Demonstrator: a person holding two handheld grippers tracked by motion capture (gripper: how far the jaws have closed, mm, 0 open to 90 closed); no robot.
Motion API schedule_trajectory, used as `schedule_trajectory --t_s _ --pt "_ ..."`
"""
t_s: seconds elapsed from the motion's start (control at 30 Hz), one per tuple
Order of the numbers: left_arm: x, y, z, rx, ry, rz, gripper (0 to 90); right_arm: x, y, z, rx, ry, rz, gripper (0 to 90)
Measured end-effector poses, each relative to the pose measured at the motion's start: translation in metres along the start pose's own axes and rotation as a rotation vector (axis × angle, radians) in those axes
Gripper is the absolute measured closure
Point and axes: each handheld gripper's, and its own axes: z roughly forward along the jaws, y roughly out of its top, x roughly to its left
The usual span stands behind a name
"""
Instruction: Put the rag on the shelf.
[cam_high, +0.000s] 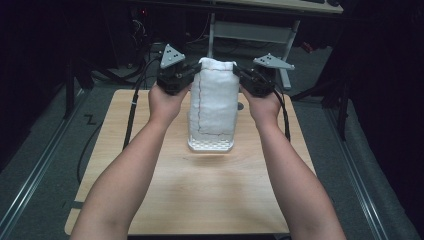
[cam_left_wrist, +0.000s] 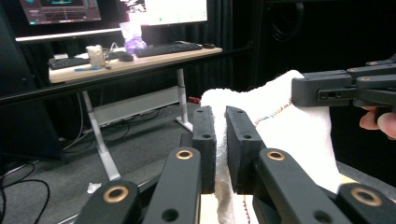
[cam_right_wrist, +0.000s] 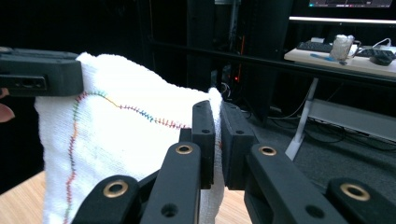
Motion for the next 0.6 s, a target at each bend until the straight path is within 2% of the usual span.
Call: schedule_trajectory --t_s 0.1,0.2,0.3,0.5,0.57,0.6 --pt "0.003 -0.005 0.005 0.016 0.003 0.001 82.9 -0.003 -0.001 0.01 0.016 -0.002 0.002 85.7" --pt "0.006 -0.014 0.011 0.033 0.022 0.01 82.8 -0.006 -0.007 0.02 0.031 -0.002 0.03 85.6" --pt "0.013 -0.023 0.017 0.064 0.036 -0.005 82.6 -0.006 -0.013 0.03 0.061 -0.003 -0.001 85.5" --pt "0.025 -0.029 0.033 0.133 0.059 0.006 82.4 -0.008 -0.015 0.044 0.111 0.002 -0.003 85.4" --pt "0.027 -0.029 0.036 0.128 0.066 0.009 82.4 -0.008 -0.013 0.048 0.12 -0.01 -0.024 85.5" --pt "0.028 -0.031 0.038 0.126 0.065 -0.005 82.3 -0.009 -0.013 0.05 0.125 -0.016 -0.033 85.4"
